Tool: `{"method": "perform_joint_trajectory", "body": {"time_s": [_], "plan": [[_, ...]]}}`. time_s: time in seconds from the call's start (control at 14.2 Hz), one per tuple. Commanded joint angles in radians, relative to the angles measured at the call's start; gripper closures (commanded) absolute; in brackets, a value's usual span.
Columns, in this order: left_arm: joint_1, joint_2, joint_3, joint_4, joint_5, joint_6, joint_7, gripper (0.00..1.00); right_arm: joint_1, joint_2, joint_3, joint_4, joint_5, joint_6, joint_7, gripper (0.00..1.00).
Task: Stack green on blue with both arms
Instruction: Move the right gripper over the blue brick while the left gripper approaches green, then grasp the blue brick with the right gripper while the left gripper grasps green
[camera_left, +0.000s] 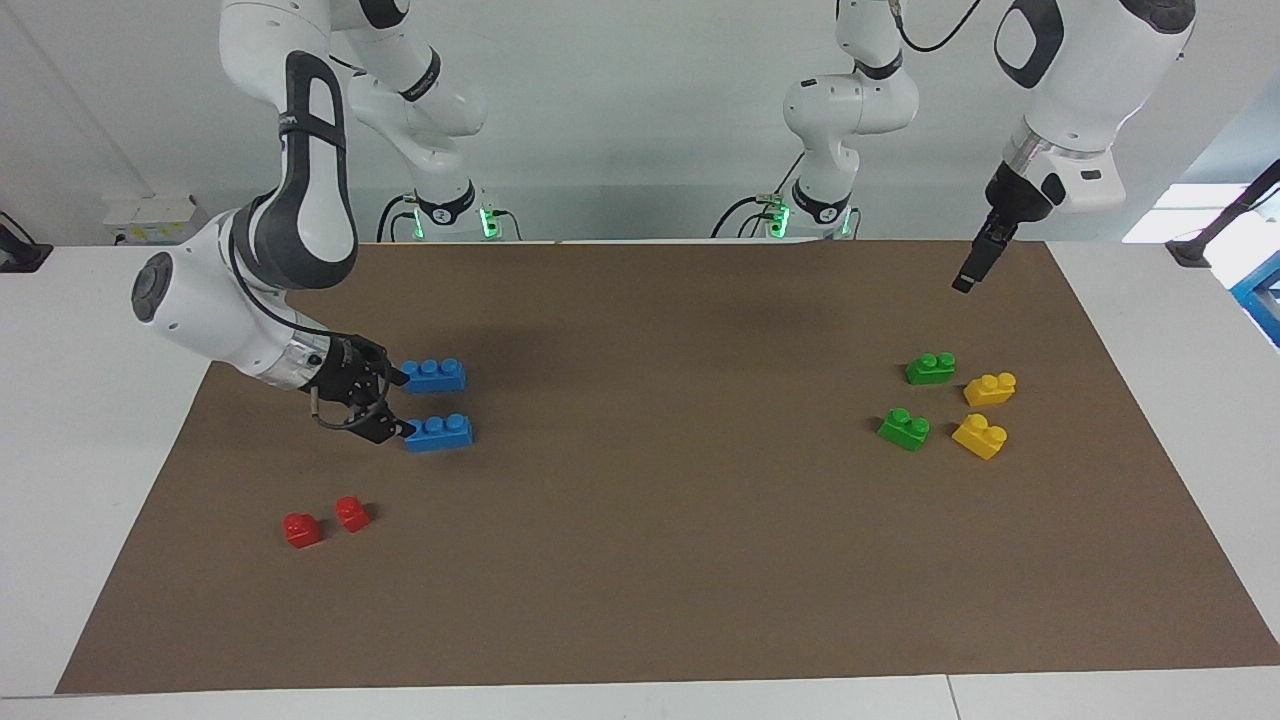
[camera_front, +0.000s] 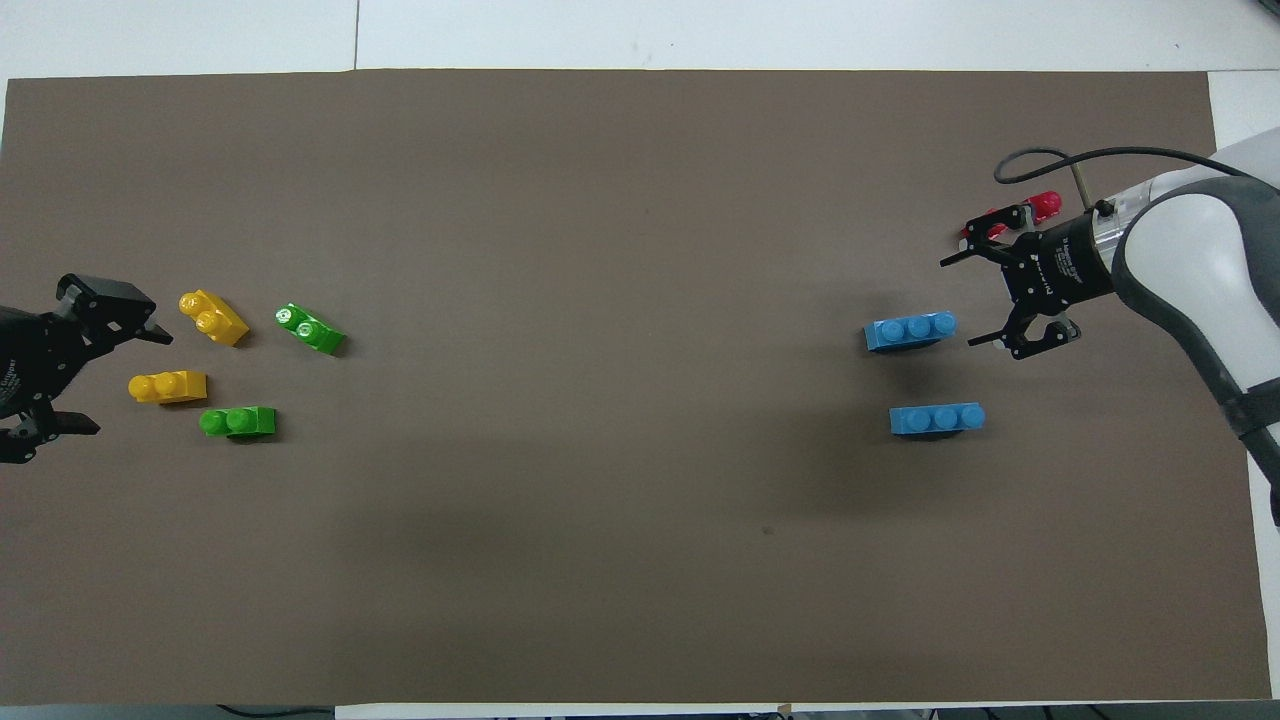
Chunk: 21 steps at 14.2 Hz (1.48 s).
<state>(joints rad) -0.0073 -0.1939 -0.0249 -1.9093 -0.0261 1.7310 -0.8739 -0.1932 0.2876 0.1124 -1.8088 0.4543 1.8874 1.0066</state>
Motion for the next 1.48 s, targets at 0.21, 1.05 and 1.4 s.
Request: {"method": "perform_joint_trajectory", "body": {"time_s": [0.21,1.05,1.4], "plan": [[-0.008,-0.004,0.007,-0.115,-0.015,0.152,-0.235,0.00,-0.046,0.068,0.009,-0.003,0.029,-0.007,-0.094,0.04],[-0.022,0.298,0.007,-0.091,-0.011,0.404,-0.266,0.00,-0.048,0.107,0.009,-0.029,0.061,0.044,-0.115,0.04],[-0.019,0.387,0.005,-0.057,-0.014,0.433,-0.211,0.00,-0.048,0.123,0.007,-0.044,0.098,0.099,-0.100,0.04]]}}
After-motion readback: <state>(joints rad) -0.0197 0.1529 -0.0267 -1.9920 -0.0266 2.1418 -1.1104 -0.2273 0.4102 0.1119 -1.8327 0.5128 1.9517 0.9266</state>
